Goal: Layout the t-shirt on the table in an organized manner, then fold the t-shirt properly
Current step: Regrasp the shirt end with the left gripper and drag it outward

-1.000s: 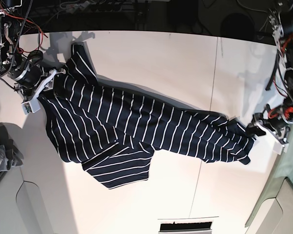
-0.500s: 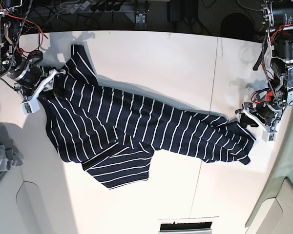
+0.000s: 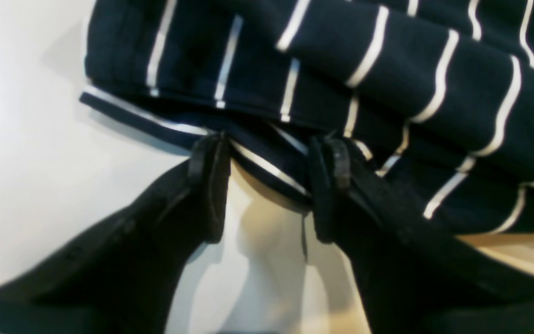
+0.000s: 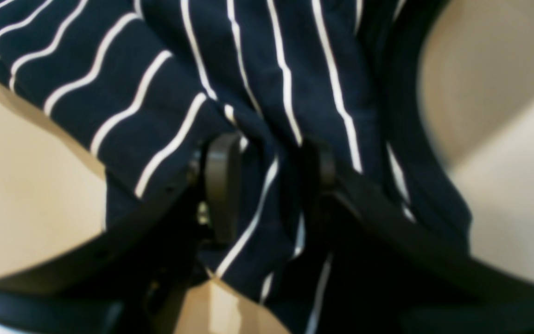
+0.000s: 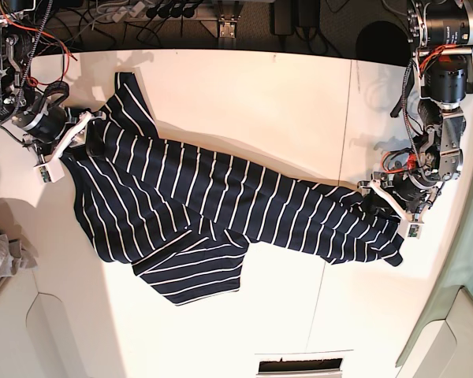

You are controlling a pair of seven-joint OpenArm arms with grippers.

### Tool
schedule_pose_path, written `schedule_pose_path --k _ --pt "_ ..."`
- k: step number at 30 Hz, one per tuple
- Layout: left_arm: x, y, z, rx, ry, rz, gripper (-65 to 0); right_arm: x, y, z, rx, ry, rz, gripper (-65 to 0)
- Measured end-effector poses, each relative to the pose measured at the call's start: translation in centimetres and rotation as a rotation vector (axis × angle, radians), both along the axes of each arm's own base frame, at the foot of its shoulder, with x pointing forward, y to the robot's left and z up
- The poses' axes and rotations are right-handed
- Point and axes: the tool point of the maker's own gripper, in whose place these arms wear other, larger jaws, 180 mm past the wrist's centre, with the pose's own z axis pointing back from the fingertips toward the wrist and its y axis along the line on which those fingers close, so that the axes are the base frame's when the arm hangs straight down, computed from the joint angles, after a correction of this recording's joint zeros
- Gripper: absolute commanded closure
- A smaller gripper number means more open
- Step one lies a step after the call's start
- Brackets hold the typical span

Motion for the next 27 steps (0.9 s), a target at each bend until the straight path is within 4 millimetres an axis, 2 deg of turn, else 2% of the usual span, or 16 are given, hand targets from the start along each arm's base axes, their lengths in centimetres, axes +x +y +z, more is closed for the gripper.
schedule_pose_path --k 1,2,6,9,12,14,18,21,25,27 --pt "0.0 0.0 -0.2 0.027 0.008 -0.007 -6.4 0.0 0.0 0.0 0.000 0.000 0.000 -22.5" --pt "0.0 -0.1 -0.3 0.047 0.010 -0.015 0.0 0.0 0.0 0.0 0.000 0.000 0.000 -22.5" --pt "-0.1 0.0 -0.4 0.075 0.032 -0.017 0.0 0.0 0.0 0.0 0.000 0.000 0.000 -22.5" --pt "-0.7 1.5 0.6 0.120 0.063 0.011 0.0 0.1 0.0 0.1 0.004 -0.008 -0.002 -22.5" --pt "-1.9 2.0 3.4 0.149 0.019 -0.020 0.0 0.3 0.0 0.2 0.004 -0.013 -0.005 -22.5" --pt "-2.5 1.6 5.9 0.176 0.000 -0.058 0.0 0.3 0.0 0.2 0.003 -0.013 -0.006 -22.5" --pt "-2.0 -0.5 12.2 0.209 -0.095 -0.153 0.0 0.4 0.1 0.3 0.008 -0.019 -0.007 -22.5" --pt "-1.7 0.0 15.8 0.252 -0.148 -0.195 0.0 0.4 0.0 0.3 0.006 -0.020 -0.007 -22.5" --pt "-0.9 2.3 18.0 0.212 -0.192 -0.117 0.0 0.4 0.0 0.3 0.004 -0.020 -0.006 -22.5" --pt "-0.7 3.5 16.9 0.152 -0.177 -0.065 0.0 0.4 0.0 0.3 0.006 -0.020 -0.006 -22.5"
